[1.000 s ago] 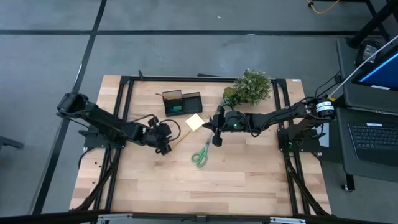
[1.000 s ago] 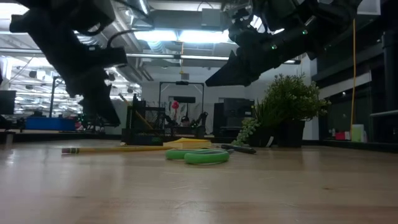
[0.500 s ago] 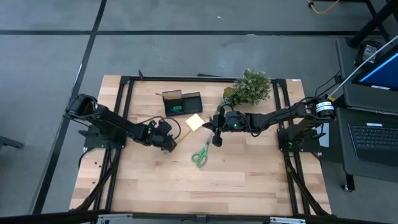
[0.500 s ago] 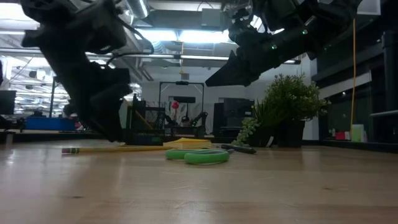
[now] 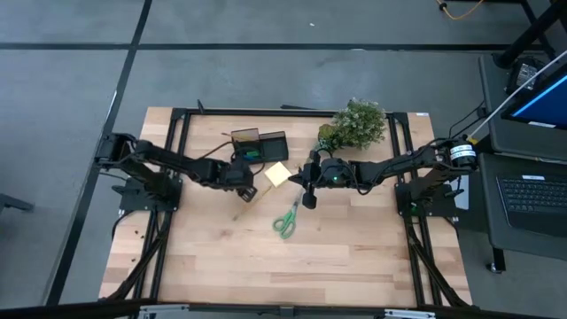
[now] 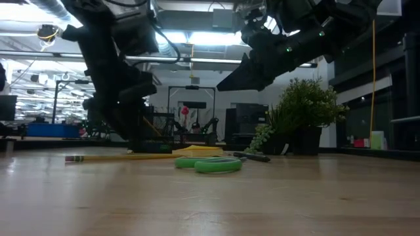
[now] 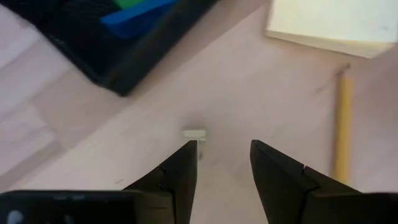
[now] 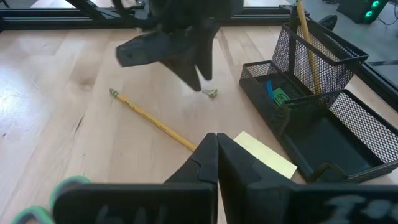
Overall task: Pick and place office supplies into organizer
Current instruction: Put the left yellow paper clip into the black desk organizer
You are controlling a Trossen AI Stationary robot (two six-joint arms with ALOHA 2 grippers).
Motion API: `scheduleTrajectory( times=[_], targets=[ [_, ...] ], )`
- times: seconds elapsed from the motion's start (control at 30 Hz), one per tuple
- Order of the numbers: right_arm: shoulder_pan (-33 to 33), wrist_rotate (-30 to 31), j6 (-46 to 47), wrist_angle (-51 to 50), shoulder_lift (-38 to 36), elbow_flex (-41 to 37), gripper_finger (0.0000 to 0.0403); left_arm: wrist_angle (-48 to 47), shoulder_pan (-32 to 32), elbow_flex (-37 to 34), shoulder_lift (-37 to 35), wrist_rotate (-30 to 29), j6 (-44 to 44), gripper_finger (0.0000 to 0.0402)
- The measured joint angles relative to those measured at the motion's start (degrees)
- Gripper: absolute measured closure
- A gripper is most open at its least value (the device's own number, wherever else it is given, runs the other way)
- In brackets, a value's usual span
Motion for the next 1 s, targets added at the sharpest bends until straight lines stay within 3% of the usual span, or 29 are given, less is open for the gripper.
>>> scheduleTrajectory(
  times=[0.6, 1.0],
  targets=[
    [0.0, -0.01, 0.01, -0.27, 0.0, 0.02, 0.0398, -1.91, 4.56, 0.66, 3.75, 1.9, 1.44, 0.0258],
    [-0.01, -0.02, 0.04, -0.45, 0.0, 0.02, 0.0398, 4.21, 5.59, 0.66, 4.83, 3.54, 6.98, 0.0258]
  ],
)
